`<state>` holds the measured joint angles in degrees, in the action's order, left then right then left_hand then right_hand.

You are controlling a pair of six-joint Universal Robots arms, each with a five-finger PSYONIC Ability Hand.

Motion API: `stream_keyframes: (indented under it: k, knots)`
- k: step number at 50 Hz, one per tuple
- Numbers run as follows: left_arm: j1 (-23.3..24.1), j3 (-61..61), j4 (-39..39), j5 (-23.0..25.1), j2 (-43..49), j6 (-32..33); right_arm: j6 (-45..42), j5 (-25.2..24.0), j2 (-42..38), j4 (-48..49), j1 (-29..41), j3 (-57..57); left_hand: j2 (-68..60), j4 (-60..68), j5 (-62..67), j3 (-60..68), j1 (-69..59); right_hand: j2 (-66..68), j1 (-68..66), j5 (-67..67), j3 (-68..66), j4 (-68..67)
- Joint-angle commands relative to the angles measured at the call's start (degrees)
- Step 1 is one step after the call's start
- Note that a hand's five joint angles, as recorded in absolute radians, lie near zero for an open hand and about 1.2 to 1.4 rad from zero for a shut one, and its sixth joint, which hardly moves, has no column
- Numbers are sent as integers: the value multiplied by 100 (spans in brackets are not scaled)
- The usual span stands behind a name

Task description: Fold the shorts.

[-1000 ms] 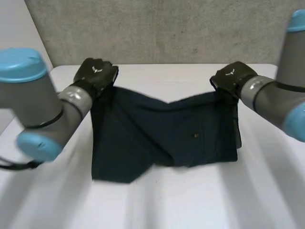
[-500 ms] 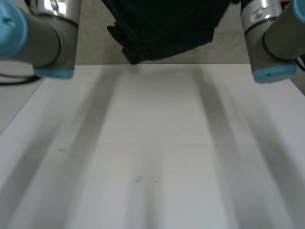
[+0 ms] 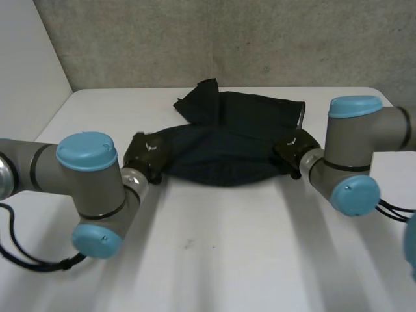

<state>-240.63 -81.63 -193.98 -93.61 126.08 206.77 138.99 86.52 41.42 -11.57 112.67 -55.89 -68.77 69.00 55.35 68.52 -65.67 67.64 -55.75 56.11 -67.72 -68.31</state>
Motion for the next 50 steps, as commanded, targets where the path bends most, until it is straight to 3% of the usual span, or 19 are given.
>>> stream_keyframes:
  k: [1, 7, 11, 16, 17, 21, 24, 29, 31, 36, 40, 50]
  knots:
    - [131, -730, 1115, -149, -1039, 21, -12, -38, 1491, -371, -25, -1598, -1123, 1100, 1465, 1148, -1433, 1236, -2425, 1389, -1228, -1169]
    - [385, -1434, 2125, -158, -1805, 91, -161, -109, 2335, -705, -25, -2627, -1123, 1100, 1465, 1148, -1433, 1236, -2425, 1389, -1228, -1169]
    - [842, -1865, 2952, -123, -2280, 82, -775, -109, 2915, -1162, -25, -3383, -1123, 1100, 1465, 1148, -1433, 1236, -2425, 1389, -1228, -1169]
    - [1159, -2138, 3094, -123, -2492, 82, -1331, -100, 3294, -1182, -218, -4139, -942, 919, 1285, 967, -1252, 1236, -2425, 1389, -1228, -1169]
    - [1159, -2103, 2955, -132, -2492, 82, -1322, -100, 3294, -1067, -236, -4218, 942, -964, -599, -917, 631, 1236, -2425, 1389, -1228, -1169]
    - [1107, -1858, 2402, -140, -2474, 91, -1216, -82, 3311, -417, -280, -4596, 3826, -3849, -3484, -3802, 3516, 1236, -2425, 1389, -1228, -1169]
    - [896, -1629, 1988, -132, -2457, 100, -1146, -117, 3338, -30, -289, -4834, 4224, -4247, -3882, -4200, 3914, 1236, -2425, 1389, -1228, -1169]
    - [150, -936, 1040, 43, -1783, 91, -935, -117, 3338, 462, -280, -5071, 4191, -4213, -3848, -4166, 3880, 1236, -2425, 1389, -1228, -1169]
    - [52, -698, 827, 193, -1544, 100, -848, -117, 3338, 638, -271, -5177, 4123, -4146, -3781, -4099, 3813, 1236, -2425, 1389, -1228, -1169]
    - [-273, 416, 528, 1167, -307, 100, -786, -117, 3329, 876, -271, -5283, 3570, -3593, -3228, -3546, 3260, 1236, -2425, 1389, -1228, -1169]
    - [-440, 1304, 554, 1634, 546, 82, -751, -117, 3320, 999, -271, -5326, 3183, -3205, -2840, -3158, 2872, 1236, -2425, 1389, -1228, -1169]
    - [-634, 2581, 501, 1776, 1796, 82, -627, -117, 3303, 1184, -280, -5362, 2828, -2851, -2486, -2804, 2518, 1236, -2425, 1389, -1228, -1169]
